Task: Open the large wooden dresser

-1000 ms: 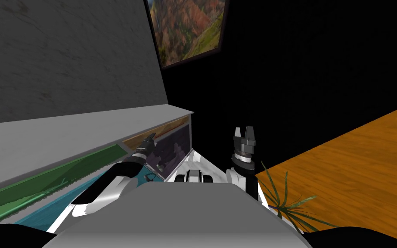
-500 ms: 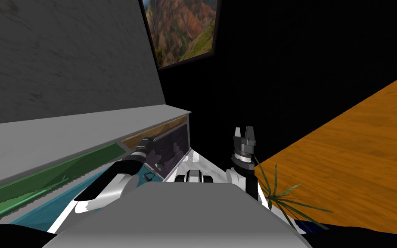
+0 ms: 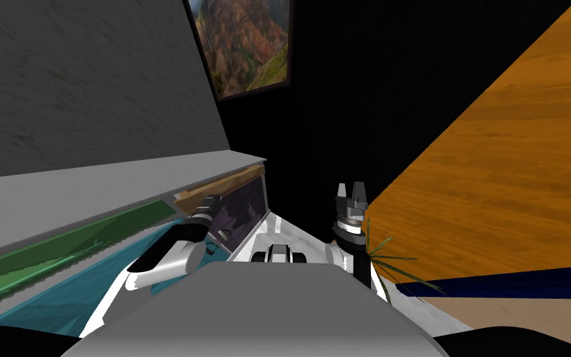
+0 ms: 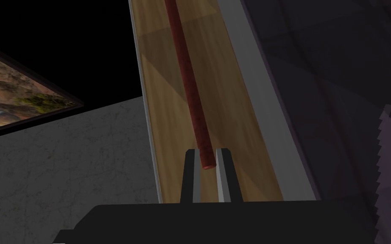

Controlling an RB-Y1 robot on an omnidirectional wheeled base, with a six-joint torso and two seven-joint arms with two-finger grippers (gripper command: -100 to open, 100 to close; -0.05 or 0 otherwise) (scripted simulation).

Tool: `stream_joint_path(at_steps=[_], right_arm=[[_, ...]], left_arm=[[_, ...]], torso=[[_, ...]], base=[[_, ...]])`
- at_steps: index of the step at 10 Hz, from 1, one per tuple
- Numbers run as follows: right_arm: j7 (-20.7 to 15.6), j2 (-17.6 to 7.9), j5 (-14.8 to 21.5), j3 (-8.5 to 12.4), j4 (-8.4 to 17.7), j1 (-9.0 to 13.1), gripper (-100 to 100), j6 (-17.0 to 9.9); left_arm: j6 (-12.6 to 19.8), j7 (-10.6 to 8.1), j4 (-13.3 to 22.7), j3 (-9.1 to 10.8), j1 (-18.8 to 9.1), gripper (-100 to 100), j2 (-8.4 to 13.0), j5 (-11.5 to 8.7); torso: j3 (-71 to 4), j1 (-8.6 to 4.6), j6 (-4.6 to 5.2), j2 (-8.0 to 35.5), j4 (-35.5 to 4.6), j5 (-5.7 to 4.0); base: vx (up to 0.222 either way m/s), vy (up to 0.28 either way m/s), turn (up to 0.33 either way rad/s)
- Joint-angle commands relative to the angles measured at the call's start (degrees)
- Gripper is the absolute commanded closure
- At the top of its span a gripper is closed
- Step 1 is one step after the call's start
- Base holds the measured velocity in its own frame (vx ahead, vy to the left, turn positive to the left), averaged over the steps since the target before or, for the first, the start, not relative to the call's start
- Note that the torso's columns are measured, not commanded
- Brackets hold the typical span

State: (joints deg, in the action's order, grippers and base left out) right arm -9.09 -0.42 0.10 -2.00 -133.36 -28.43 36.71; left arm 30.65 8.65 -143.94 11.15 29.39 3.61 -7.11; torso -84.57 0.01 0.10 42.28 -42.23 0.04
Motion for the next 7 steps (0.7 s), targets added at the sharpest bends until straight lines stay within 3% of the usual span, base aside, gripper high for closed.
stream_joint_path(at_steps=[1,2,3,4,6,7], right_arm=[[0.0,0.0,0.0,0.0,0.0,0.0,0,0.0],[0.0,0.0,0.0,0.01,0.0,-0.02,0,0.0],[0.0,-0.01,0.0,0.01,0.0,-0.02,0,0.0],[0.0,-0.01,0.0,0.01,0.0,-0.02,0,0.0],[0.0,-0.01,0.0,0.01,0.0,-0.02,0,0.0],[0.0,-0.01,0.0,0.01,0.0,-0.02,0,0.0]], left_arm=[[0.7,-0.15,0.49,0.5,-1.3,100,-0.83,0.98],[2.7,-0.36,1.6,1.63,-4.05,-100,-0.37,1.38],[4.47,-0.54,2.55,2.86,-5.76,-100,0.19,1.71],[4.47,-0.54,2.55,2.86,-6.71,-100,0.19,1.71],[7.91,-0.9,4.43,5.33,-10.66,-100,1.31,2.38],[8.0,-0.9,4.43,5.33,-12.01,-100,1.31,2.38]], torso=[[0.05,-0.07,-0.06,0.03,0.01,0.02],[-0.07,0.17,-0.28,-0.13,-0.05,-0.03],[-0.08,0.22,-0.18,-0.11,-0.05,0.0],[0.04,0.18,-0.12,0.08,-0.08,0.01],[0.02,0.0,-0.09,0.02,-0.07,-0.04],[0.02,-0.05,-0.09,0.04,-0.07,-0.06]], base=[[-0.082,-0.058,-0.065],[-0.046,-0.031,-0.084],[-0.099,-0.011,-0.149],[-0.084,-0.001,-0.042],[-0.084,-0.004,-0.103],[-0.066,-0.003,-0.034]])
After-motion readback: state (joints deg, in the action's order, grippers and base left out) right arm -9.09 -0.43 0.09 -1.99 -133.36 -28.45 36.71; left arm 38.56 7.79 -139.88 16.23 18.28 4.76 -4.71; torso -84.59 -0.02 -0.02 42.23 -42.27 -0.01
